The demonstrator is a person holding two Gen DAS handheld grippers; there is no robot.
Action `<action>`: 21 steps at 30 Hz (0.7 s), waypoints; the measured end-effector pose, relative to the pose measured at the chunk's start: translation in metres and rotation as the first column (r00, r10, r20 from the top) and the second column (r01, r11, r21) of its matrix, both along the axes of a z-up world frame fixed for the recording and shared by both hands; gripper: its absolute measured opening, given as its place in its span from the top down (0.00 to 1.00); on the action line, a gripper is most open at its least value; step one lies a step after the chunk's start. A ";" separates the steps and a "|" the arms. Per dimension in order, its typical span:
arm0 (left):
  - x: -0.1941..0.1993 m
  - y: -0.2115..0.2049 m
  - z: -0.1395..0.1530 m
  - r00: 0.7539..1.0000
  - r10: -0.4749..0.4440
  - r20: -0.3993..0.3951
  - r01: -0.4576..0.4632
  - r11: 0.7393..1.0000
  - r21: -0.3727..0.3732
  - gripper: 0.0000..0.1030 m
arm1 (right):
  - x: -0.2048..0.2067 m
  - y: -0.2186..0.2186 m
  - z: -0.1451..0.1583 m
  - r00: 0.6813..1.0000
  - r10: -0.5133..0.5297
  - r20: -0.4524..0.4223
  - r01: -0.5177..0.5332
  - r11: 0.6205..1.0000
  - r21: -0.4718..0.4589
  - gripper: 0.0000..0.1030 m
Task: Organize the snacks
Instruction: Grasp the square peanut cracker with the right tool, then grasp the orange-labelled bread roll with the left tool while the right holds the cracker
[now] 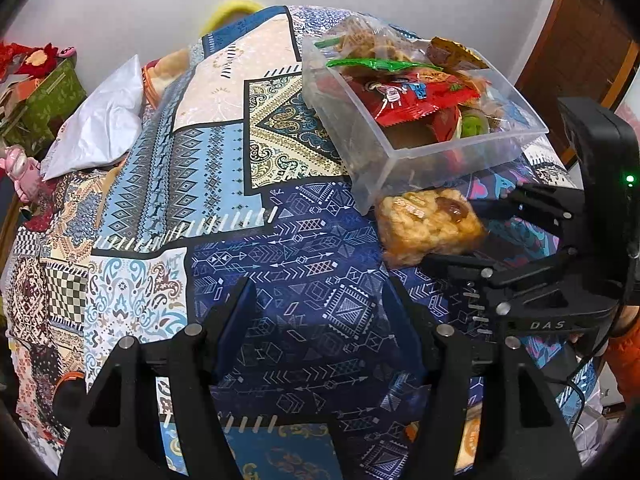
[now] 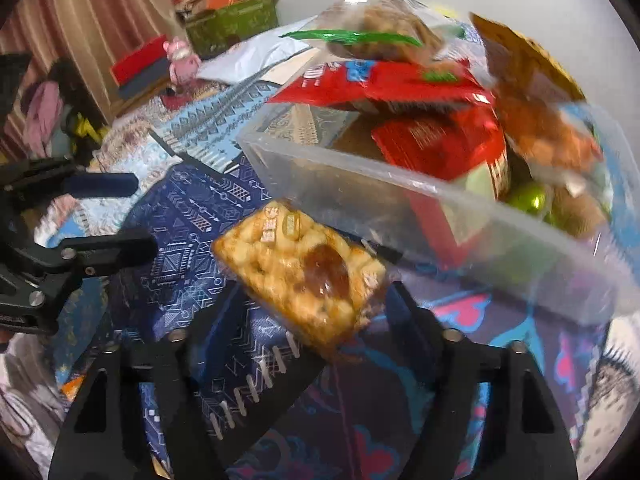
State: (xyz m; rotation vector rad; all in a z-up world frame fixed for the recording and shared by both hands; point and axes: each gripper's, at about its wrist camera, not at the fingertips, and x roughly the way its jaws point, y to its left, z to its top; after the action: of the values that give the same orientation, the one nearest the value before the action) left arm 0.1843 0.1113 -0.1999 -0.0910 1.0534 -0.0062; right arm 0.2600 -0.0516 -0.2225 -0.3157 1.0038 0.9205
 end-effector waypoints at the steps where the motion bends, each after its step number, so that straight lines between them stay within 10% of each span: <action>1: -0.001 0.000 0.000 1.000 0.001 -0.001 -0.001 1.000 -0.002 0.37 | -0.001 -0.003 0.001 1.000 0.001 -0.010 -0.001 1.000 0.015 0.50; 21: -0.057 -0.044 0.022 0.995 -0.105 -0.003 0.105 0.994 -0.020 0.37 | -0.076 -0.125 0.022 0.981 -0.195 0.018 0.195 0.981 -0.011 0.55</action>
State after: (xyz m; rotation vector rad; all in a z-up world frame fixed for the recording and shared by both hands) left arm 0.1274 0.0672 -0.1776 -0.0537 1.0611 -0.1114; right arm 0.1843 -0.1763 -0.2004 -0.2306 1.0057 0.7333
